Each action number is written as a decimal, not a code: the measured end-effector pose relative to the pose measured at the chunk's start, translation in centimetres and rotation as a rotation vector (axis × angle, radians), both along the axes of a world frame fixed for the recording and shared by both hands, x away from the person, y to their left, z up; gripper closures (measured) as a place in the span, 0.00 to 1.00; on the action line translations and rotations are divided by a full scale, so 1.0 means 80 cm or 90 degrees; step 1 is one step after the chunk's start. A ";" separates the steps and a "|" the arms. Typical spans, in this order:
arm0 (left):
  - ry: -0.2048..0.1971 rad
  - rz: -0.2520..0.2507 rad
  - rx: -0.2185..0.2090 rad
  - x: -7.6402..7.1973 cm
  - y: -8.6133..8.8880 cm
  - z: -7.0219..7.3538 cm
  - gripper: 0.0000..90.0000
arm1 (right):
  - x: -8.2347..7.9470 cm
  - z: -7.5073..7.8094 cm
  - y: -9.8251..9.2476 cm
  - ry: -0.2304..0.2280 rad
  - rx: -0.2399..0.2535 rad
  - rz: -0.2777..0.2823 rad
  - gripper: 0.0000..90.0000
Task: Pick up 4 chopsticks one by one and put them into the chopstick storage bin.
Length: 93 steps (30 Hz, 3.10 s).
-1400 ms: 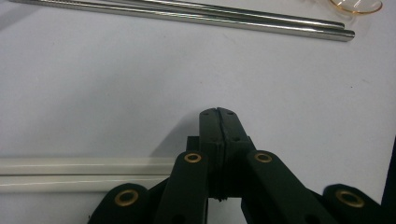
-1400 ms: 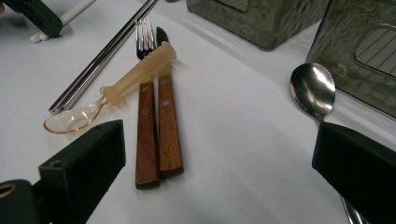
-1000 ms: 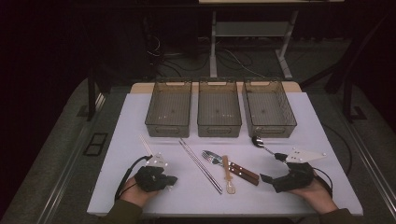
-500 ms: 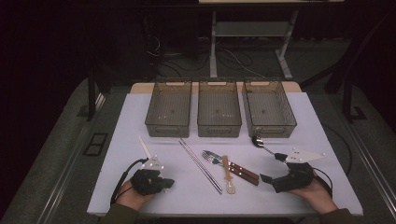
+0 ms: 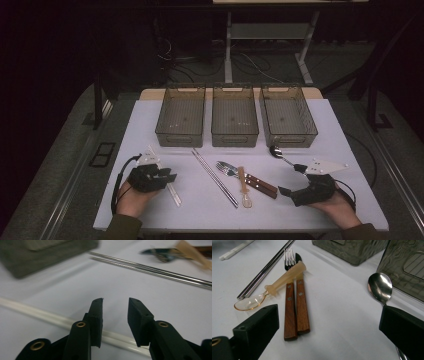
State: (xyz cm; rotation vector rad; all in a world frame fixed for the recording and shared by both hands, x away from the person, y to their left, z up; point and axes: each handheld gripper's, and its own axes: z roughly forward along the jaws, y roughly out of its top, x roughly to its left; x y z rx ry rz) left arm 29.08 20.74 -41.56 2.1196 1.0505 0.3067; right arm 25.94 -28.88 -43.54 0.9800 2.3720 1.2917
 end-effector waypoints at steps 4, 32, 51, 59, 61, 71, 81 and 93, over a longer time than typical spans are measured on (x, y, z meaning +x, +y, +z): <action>-0.005 0.079 0.020 0.027 0.018 0.004 0.62 | 0.000 0.000 0.000 0.002 -0.001 -0.001 0.03; 0.051 0.236 0.083 0.104 0.036 -0.026 0.64 | -0.001 -0.001 0.003 0.001 -0.006 0.005 0.03; 0.036 0.201 0.088 0.101 0.033 -0.027 0.79 | -0.001 -0.001 0.002 0.001 -0.006 0.006 0.03; 0.035 0.197 0.081 0.100 0.035 -0.027 0.81 | -0.002 -0.001 0.002 0.000 -0.007 0.006 0.03; 0.036 0.194 0.079 0.099 0.036 -0.027 0.82 | -0.002 -0.001 0.002 0.000 -0.006 0.006 0.03; 0.038 0.182 0.073 0.097 0.040 -0.027 0.85 | -0.002 -0.001 0.002 0.000 -0.005 0.005 0.03; 0.044 0.162 0.071 0.095 0.049 -0.025 0.86 | -0.002 -0.001 0.001 0.000 -0.006 0.004 0.03; 0.051 0.103 0.050 0.084 0.051 -0.027 0.86 | -0.002 0.000 0.001 -0.001 -0.007 0.003 0.03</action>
